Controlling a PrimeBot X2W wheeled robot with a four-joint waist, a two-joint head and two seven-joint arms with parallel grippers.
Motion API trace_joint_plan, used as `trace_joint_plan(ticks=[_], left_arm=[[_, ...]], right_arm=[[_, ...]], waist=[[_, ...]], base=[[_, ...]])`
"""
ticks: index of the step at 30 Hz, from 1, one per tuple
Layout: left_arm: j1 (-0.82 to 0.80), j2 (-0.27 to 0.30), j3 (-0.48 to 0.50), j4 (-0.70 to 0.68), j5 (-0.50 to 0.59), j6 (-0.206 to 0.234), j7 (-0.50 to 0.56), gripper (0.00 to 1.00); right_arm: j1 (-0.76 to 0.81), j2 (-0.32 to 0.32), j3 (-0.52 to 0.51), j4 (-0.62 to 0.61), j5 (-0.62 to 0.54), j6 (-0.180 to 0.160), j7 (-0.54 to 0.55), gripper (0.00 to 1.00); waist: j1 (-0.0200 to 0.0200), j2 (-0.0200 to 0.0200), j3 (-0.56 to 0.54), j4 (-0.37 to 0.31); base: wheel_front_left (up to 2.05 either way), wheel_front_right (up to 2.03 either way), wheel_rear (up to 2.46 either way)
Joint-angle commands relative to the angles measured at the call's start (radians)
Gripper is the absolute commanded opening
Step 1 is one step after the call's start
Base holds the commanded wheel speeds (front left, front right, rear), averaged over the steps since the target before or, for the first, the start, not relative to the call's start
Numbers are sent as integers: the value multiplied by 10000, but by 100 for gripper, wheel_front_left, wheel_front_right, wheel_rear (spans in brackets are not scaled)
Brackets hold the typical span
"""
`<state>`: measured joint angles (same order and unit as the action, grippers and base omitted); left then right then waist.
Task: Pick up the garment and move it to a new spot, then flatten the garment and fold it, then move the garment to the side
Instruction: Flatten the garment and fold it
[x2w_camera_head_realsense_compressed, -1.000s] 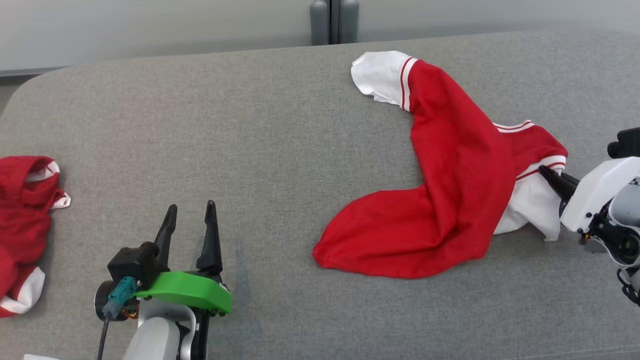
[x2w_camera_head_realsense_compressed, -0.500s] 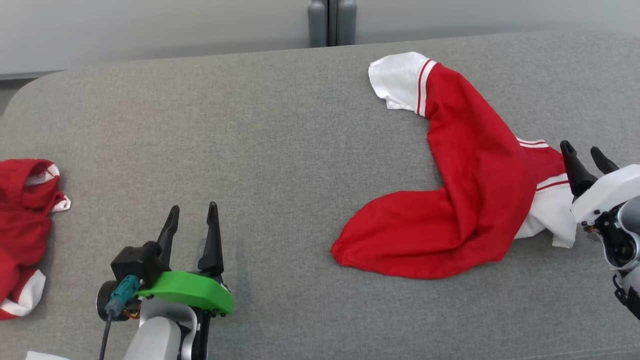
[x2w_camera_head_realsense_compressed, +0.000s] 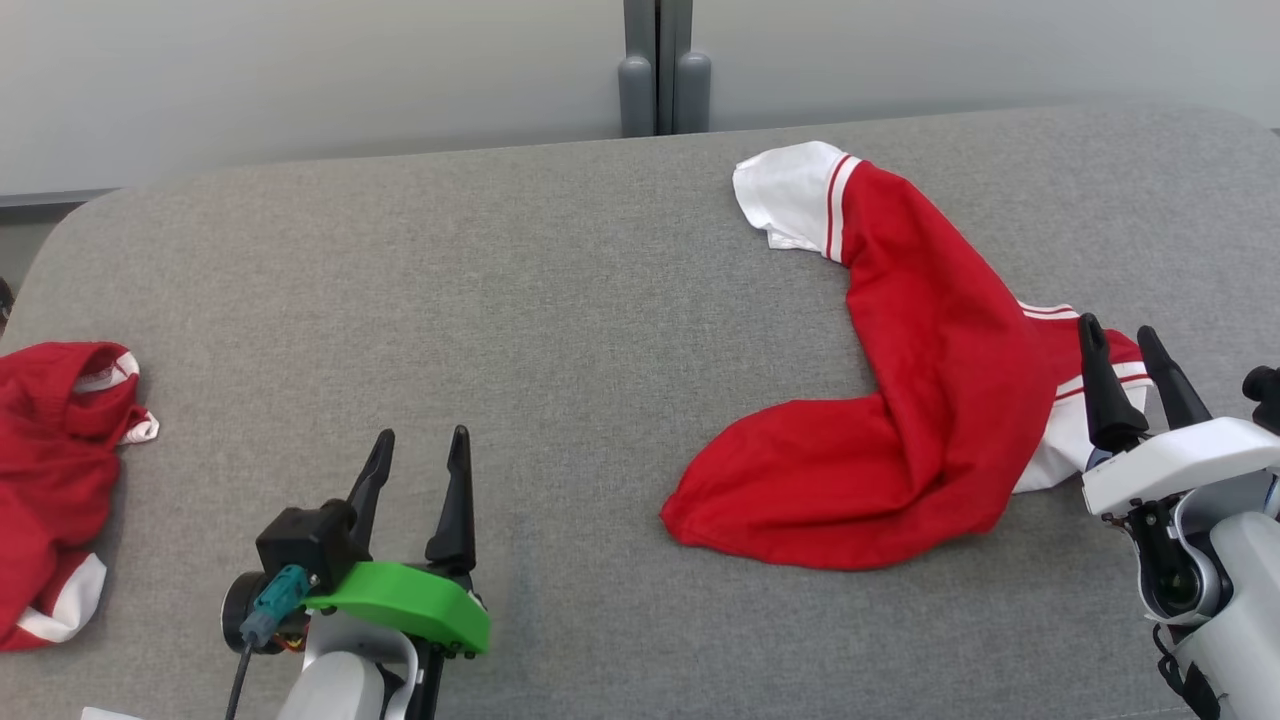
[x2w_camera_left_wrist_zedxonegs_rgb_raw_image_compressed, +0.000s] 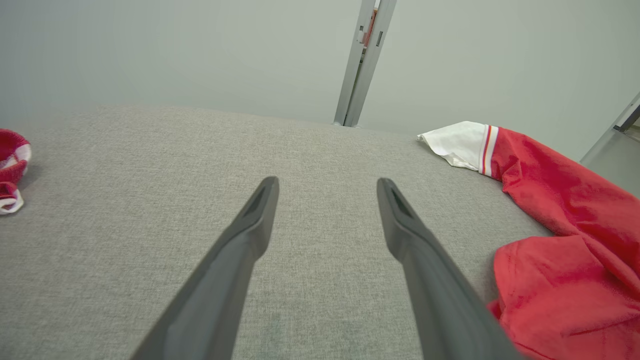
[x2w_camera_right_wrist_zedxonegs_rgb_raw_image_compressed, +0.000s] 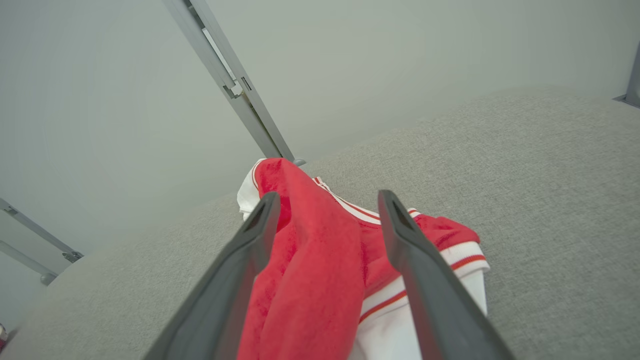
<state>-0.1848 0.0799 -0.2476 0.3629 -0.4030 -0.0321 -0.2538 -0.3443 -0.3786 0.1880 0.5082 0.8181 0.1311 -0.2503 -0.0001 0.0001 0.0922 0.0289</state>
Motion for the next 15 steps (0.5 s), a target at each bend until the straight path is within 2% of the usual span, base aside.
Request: trace_joint_plan(ticks=[1, 7, 12, 15], left_arm=[[-56, 62, -32, -43, 82, -40, 49, 100], [-732, 30, -806, -169, 321, -401, 667, 100], [-1481, -158, -2447, -152, 396, -842, 1966, 100], [-1714, -196, -3564, -204, 318, -938, 2526, 100]], right_arm=[[129, 47, -120, -123, -214, -7, -78, 100], [290, 393, -537, -561, -707, -7, -104, 100], [376, 661, -879, -878, -925, -7, -138, 100], [359, 736, -1110, -974, -1033, -7, -145, 100]], waist=[[1, -1, 0, -63], [1, -1, 191, -212], [1, -1, 434, -507], [1, -1, 602, -753]], base=[[0, 0, 0], [0, 0, 0], [0, 0, 0], [0, 0, 0]])
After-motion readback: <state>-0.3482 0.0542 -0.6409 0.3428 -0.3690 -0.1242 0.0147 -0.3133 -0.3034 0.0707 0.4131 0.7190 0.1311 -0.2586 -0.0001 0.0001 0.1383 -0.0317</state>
